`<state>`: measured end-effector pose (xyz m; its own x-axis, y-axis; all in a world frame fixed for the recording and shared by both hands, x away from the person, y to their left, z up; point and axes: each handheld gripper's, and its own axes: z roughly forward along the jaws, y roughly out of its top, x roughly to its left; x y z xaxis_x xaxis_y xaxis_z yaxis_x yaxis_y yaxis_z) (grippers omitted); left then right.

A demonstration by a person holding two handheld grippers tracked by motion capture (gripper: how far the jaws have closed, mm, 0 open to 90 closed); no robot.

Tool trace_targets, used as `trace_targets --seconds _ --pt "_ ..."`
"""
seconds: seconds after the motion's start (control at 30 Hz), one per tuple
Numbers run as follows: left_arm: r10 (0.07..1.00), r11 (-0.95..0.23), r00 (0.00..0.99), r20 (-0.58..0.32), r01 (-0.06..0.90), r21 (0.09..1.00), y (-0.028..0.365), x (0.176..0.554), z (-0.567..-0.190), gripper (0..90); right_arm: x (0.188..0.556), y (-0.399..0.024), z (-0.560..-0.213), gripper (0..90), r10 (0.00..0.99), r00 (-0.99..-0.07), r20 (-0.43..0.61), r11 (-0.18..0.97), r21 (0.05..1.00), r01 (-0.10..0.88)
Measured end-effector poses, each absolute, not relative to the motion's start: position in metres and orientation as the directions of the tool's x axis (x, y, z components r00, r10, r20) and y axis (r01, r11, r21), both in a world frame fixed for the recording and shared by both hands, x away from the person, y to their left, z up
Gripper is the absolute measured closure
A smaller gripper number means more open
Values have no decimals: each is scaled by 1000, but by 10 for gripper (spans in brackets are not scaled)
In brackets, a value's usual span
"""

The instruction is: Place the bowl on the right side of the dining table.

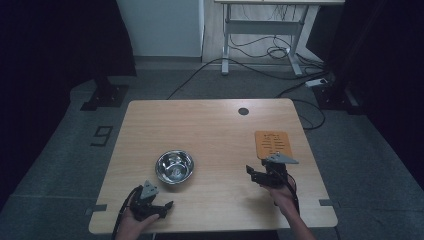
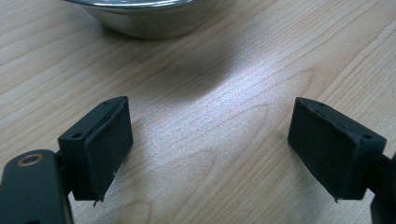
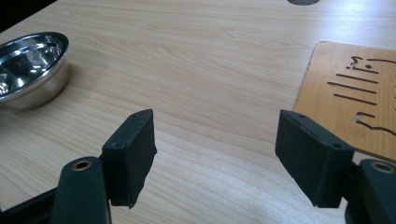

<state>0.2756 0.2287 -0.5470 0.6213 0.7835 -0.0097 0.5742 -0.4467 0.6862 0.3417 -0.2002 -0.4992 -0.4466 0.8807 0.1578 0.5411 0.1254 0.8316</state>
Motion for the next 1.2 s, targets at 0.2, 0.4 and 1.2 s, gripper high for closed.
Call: trace_targets --seconds 0.2,0.4,1.2 --pt "784 -446 621 -10 574 686 229 276 -547 135 346 -192 -497 287 875 -457 159 131 832 540" --pt "784 -446 621 -10 574 686 229 276 -547 135 351 -186 -498 289 874 -457 162 131 828 545" --pt "784 -447 621 -10 574 686 229 276 -547 135 365 -158 -497 293 859 -485 165 156 818 554"
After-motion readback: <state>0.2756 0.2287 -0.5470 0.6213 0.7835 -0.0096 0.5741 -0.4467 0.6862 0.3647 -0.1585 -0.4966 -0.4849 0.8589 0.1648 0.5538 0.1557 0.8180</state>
